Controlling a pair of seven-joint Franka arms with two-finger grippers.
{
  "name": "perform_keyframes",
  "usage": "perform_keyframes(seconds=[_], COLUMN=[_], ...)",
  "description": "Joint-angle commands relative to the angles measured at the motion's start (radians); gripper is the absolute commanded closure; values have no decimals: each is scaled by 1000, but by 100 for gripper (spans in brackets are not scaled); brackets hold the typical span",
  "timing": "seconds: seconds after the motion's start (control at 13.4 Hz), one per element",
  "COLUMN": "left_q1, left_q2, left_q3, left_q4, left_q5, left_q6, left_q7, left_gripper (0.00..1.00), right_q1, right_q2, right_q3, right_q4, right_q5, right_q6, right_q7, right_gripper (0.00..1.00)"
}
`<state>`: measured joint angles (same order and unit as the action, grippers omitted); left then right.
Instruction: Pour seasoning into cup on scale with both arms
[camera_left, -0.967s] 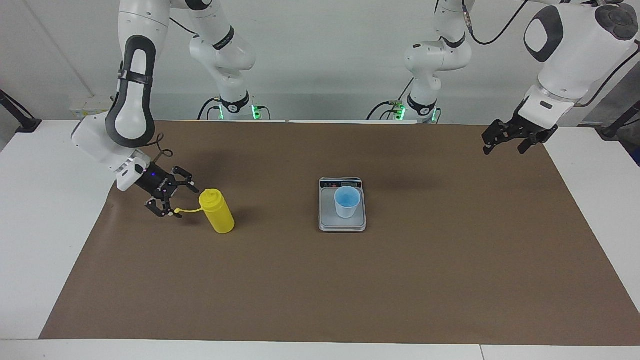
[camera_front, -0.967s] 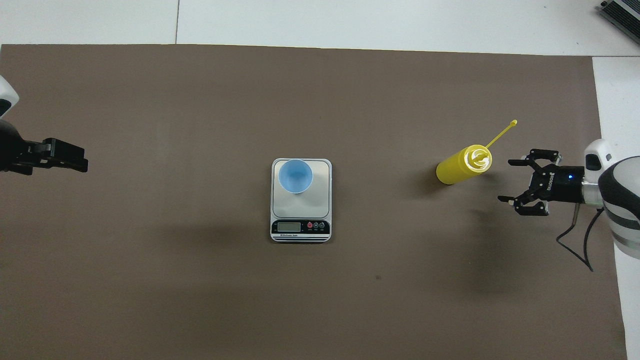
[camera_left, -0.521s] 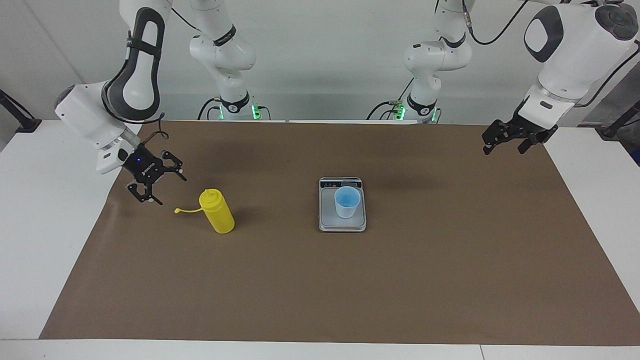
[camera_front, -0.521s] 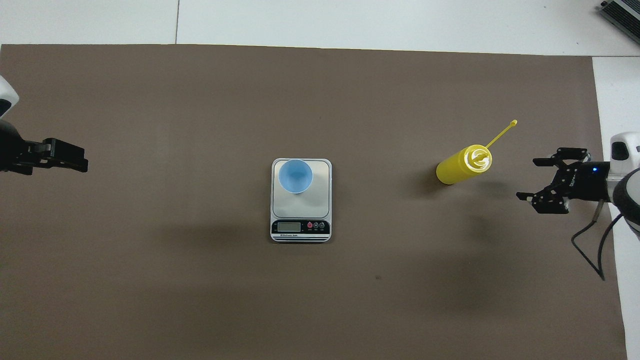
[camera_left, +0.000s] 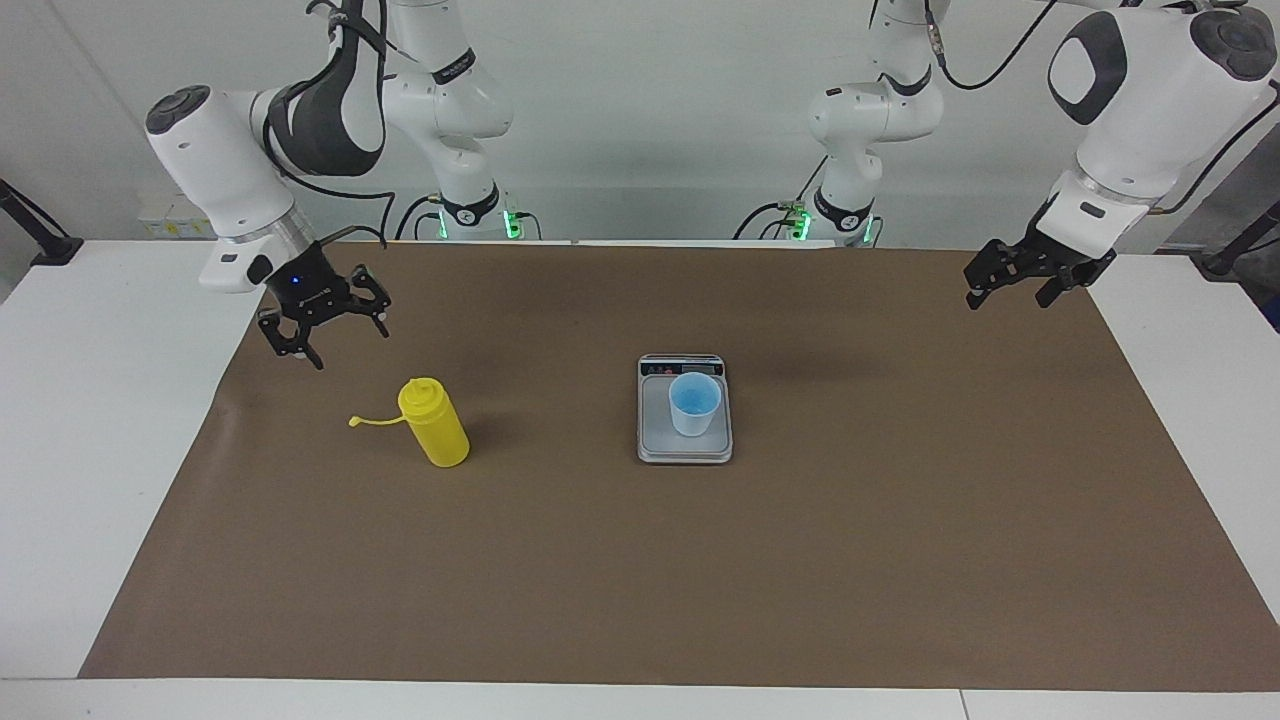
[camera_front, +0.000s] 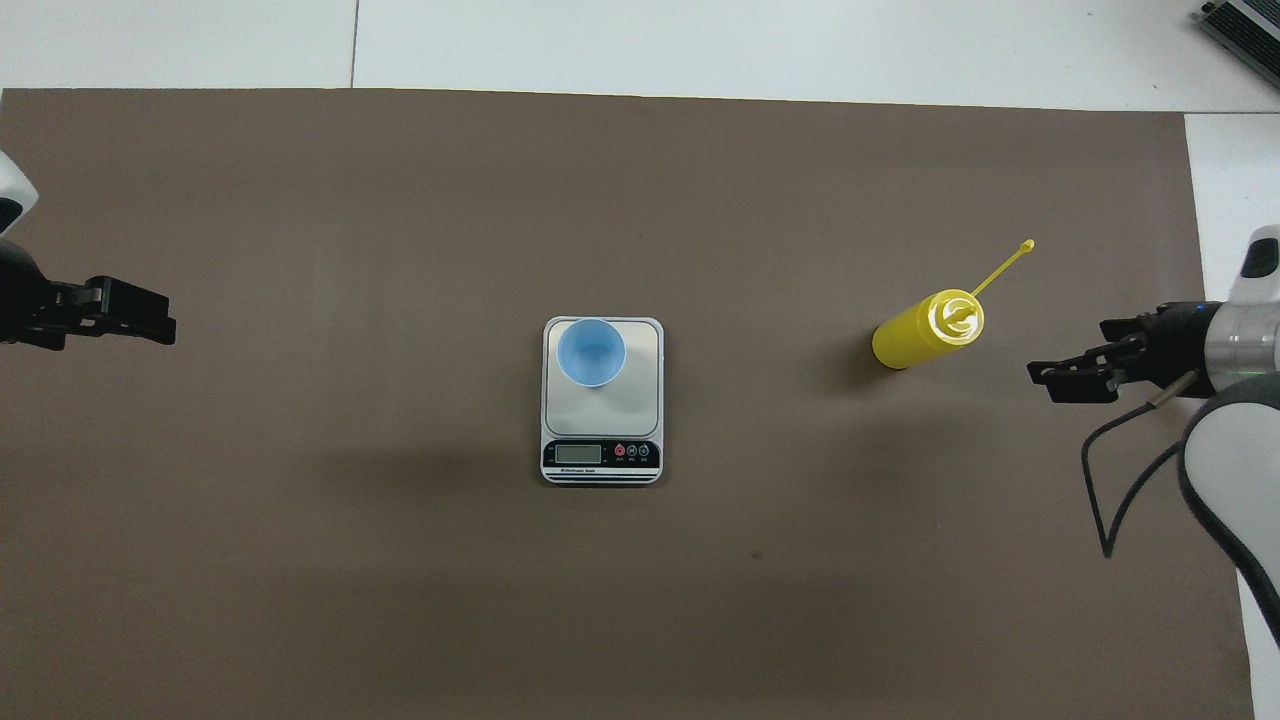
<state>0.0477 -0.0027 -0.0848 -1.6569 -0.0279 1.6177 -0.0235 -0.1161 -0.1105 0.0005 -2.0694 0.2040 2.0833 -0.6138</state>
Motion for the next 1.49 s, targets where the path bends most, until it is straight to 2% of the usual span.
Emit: perform_keyframes(seconds=[0.0, 0.15, 0.45, 0.82, 1.41], left_q1=[11, 11, 11, 11, 11], left_q2=[-28, -29, -28, -29, -29], left_q3=[-4, -4, -4, -4, -4], left_q4=[-32, -32, -32, -32, -32], left_q5=[13, 13, 13, 13, 13], left_q6=[11, 11, 11, 11, 11], left_q7=[8, 8, 8, 8, 8], left_gripper=[0, 0, 0, 0, 0], right_q1=[39, 75, 111, 116, 124], right_q2=[5, 11, 78, 146, 124], right_q3=[3, 3, 7, 7, 9], right_q4=[103, 164, 361, 541, 480], right_q5=[-118, -149, -245, -235, -235], right_q6=[-112, -172, -323, -474, -480], right_q7=[297, 486, 667, 721, 727], right_gripper=[0, 0, 0, 0, 0])
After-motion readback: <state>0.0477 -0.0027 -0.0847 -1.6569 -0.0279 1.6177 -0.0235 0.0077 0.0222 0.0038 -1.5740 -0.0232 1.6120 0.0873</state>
